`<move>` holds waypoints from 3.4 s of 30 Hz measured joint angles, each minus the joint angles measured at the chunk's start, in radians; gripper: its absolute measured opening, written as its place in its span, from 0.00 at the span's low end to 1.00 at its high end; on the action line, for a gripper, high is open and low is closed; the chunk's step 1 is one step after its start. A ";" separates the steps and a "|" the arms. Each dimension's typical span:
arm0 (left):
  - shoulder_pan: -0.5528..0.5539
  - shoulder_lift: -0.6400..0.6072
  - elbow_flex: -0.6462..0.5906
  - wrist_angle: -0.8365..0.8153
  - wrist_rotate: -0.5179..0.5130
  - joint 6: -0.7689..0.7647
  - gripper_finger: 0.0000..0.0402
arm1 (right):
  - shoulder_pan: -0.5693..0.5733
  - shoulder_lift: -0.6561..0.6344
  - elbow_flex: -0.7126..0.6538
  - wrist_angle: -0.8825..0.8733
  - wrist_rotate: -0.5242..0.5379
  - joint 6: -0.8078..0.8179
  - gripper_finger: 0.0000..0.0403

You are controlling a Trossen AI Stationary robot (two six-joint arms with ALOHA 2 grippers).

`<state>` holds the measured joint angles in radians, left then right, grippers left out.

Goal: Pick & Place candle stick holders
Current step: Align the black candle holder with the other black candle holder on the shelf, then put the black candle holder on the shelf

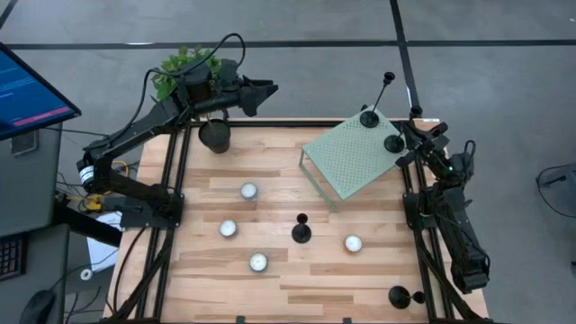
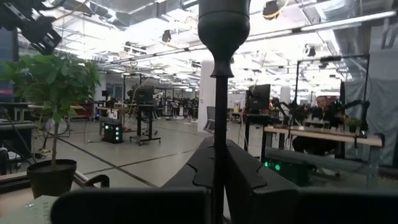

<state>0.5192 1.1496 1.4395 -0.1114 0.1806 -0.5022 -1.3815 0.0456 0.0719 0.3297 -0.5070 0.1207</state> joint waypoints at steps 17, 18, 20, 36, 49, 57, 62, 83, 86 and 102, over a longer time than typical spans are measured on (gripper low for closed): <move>0.000 0.000 0.000 0.001 0.000 0.000 0.53 | 0.000 0.000 0.001 -0.041 0.038 0.000 0.18; 0.000 0.000 0.000 0.001 0.000 0.000 0.53 | 0.000 0.000 0.001 -0.042 0.038 0.000 0.21; 0.000 0.000 0.000 0.001 0.000 0.000 0.53 | 0.000 0.000 0.001 -0.041 0.038 0.001 0.28; 0.000 0.000 0.000 0.001 0.000 -0.011 0.53 | -0.001 0.000 0.173 -0.291 0.083 -0.028 0.63; -0.003 0.000 0.000 0.001 0.012 -0.005 0.53 | -0.001 0.000 0.515 -0.657 0.172 -0.088 0.63; -0.004 -0.001 0.000 -0.041 0.074 0.001 0.53 | 0.000 0.000 0.742 -0.897 0.202 -0.116 0.63; -0.014 -0.001 0.000 -0.278 0.130 0.048 0.53 | 0.000 0.000 0.859 -1.035 0.197 -0.063 0.63; -0.390 0.044 -0.174 -0.669 0.039 0.202 0.55 | -0.001 0.000 1.005 -1.233 0.162 -0.049 0.63; -0.421 0.044 -0.253 -0.627 0.050 0.176 0.58 | -0.001 0.000 1.005 -1.239 0.141 -0.050 0.63; -0.482 0.056 -0.606 0.029 0.021 0.157 0.73 | 0.000 0.000 1.005 -1.234 0.112 -0.071 0.63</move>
<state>0.0370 1.2052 0.8334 -0.0827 0.2018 -0.3453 -1.3815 0.0460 1.0767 -0.9043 -0.3954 0.0499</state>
